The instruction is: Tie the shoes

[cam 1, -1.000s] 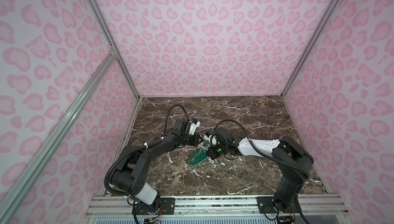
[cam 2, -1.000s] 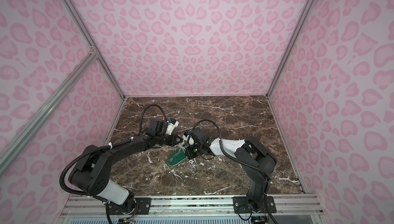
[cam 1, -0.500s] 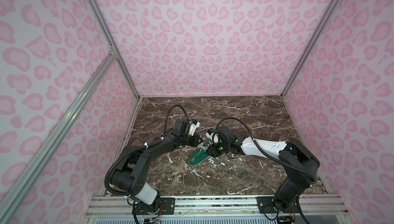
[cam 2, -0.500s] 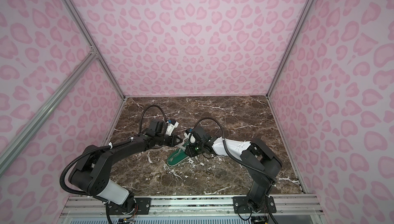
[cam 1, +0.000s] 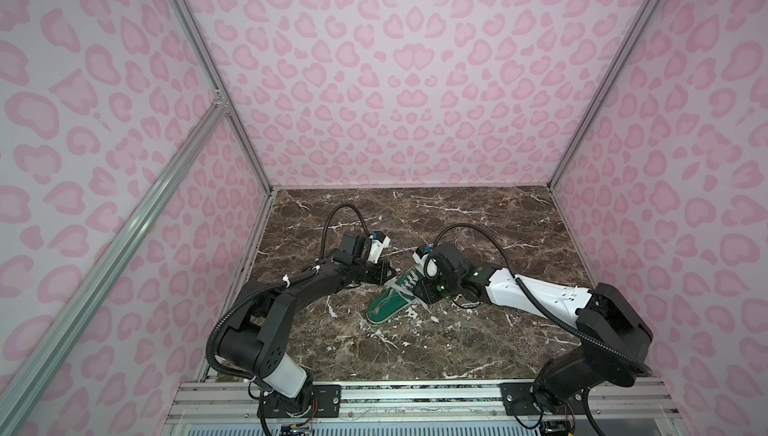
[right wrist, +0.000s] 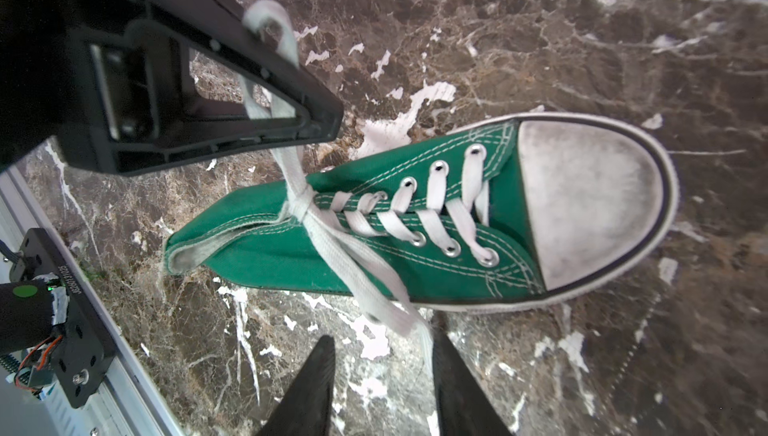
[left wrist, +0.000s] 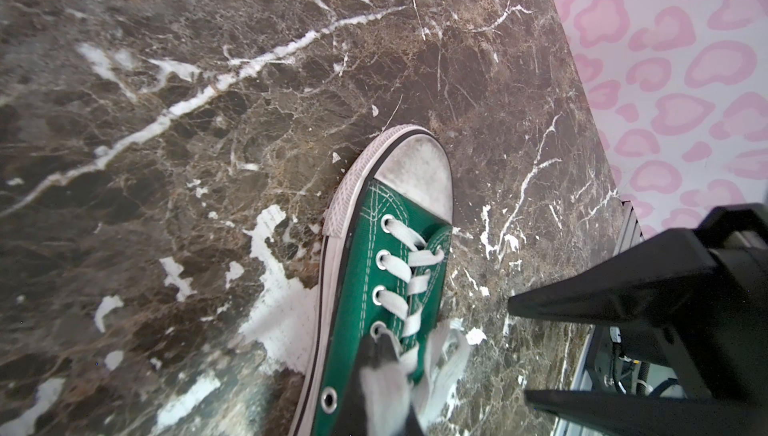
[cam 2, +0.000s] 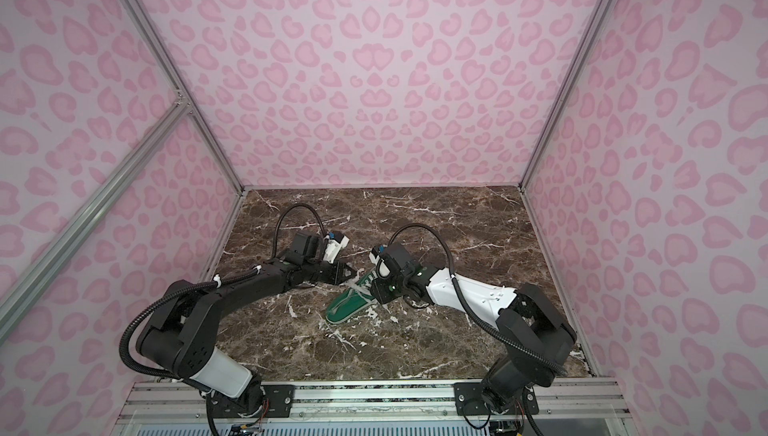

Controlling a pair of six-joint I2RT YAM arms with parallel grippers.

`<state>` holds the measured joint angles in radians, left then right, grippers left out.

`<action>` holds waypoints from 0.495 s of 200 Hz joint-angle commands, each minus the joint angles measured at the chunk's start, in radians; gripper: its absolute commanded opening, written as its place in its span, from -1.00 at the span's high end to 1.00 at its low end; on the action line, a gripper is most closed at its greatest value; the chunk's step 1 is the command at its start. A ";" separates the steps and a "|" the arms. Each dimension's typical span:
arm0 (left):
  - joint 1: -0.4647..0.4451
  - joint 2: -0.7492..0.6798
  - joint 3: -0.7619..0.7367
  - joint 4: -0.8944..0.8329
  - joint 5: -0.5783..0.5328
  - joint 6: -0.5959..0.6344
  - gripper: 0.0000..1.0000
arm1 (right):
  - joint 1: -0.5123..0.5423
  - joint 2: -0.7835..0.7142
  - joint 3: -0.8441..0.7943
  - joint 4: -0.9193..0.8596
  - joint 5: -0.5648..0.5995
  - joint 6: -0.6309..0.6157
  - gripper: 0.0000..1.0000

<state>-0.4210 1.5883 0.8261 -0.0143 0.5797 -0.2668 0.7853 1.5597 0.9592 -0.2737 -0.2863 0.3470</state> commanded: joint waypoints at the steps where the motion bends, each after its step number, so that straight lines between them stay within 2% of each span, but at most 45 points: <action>1: 0.002 0.006 0.017 -0.004 0.011 0.013 0.93 | 0.016 0.017 0.019 0.001 -0.054 -0.032 0.23; 34: 0.003 0.010 0.020 -0.006 0.011 0.014 0.93 | 0.062 0.112 0.088 -0.013 -0.101 -0.060 0.37; 58: 0.004 0.014 0.018 -0.006 0.013 0.015 0.93 | 0.070 0.159 0.091 0.054 -0.152 -0.038 0.34; 99: 0.003 0.014 0.013 -0.002 0.017 0.016 0.93 | 0.066 0.190 0.110 0.061 -0.084 -0.042 0.30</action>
<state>-0.4198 1.5970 0.8337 -0.0284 0.5804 -0.2634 0.8524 1.7363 1.0641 -0.2451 -0.3977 0.3096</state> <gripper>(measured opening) 0.053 0.346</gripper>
